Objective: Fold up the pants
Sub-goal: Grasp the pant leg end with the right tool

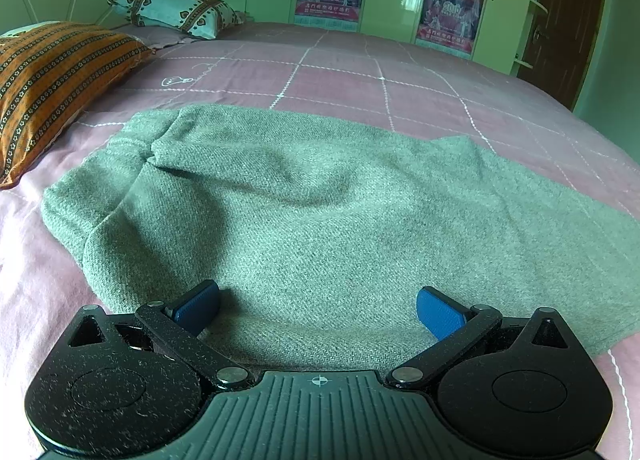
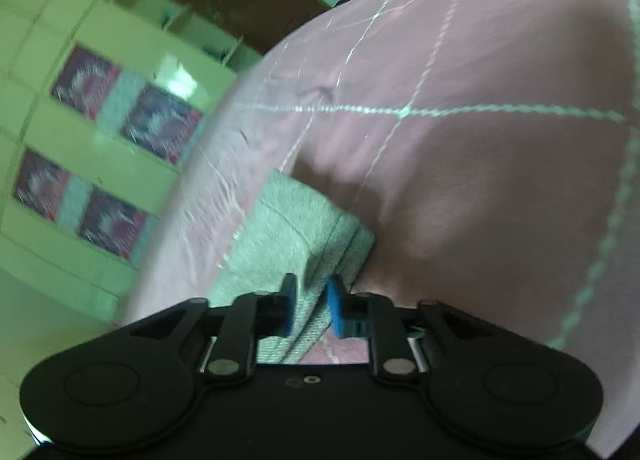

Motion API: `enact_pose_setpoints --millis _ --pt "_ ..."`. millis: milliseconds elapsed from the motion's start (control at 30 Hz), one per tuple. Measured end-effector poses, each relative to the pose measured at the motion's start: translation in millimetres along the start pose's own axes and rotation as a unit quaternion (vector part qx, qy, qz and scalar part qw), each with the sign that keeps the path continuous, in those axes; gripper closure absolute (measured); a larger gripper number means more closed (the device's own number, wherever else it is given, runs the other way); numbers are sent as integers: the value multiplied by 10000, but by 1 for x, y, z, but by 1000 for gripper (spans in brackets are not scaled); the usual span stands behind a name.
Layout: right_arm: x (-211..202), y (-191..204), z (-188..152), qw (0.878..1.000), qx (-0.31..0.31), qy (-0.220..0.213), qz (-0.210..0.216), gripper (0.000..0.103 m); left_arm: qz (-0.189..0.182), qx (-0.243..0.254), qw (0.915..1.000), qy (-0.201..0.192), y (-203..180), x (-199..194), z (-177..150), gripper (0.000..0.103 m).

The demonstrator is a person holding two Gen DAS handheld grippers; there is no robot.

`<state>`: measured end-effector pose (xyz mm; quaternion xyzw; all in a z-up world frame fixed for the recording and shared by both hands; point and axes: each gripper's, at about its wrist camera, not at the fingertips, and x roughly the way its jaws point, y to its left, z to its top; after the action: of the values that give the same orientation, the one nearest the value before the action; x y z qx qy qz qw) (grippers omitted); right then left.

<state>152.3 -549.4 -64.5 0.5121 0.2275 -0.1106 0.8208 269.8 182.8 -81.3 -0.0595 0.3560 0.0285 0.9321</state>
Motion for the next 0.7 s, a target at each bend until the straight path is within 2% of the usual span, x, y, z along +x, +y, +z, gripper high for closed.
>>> enact_pose_setpoints --millis 167,400,467,500,567,633,667,700 --pt "2 -19 3 9975 665 -143 200 89 -11 -8 10000 -2 1 -1 0 0" --pt "24 -18 7 9959 896 -17 148 81 5 7 10000 -1 1 -1 0 0" --pt "27 -10 8 9978 665 69 -19 83 4 11 10000 -1 1 -1 0 0" --pt "23 -6 9 9991 392 35 -169 96 3 9 10000 0 1 -1 0 0" --pt "9 13 8 9989 -377 -259 -38 97 0 5 10000 -7 0 -2 0 0" --pt "-6 25 1 9933 -980 -597 97 97 -4 8 10000 -14 1 -2 -1 0" --pt "-4 23 -2 9925 -1045 -630 -14 97 -1 14 10000 -15 1 -1 -1 0" --pt "6 13 -3 9940 -937 -488 -279 97 9 37 10000 -11 0 -1 -1 0"
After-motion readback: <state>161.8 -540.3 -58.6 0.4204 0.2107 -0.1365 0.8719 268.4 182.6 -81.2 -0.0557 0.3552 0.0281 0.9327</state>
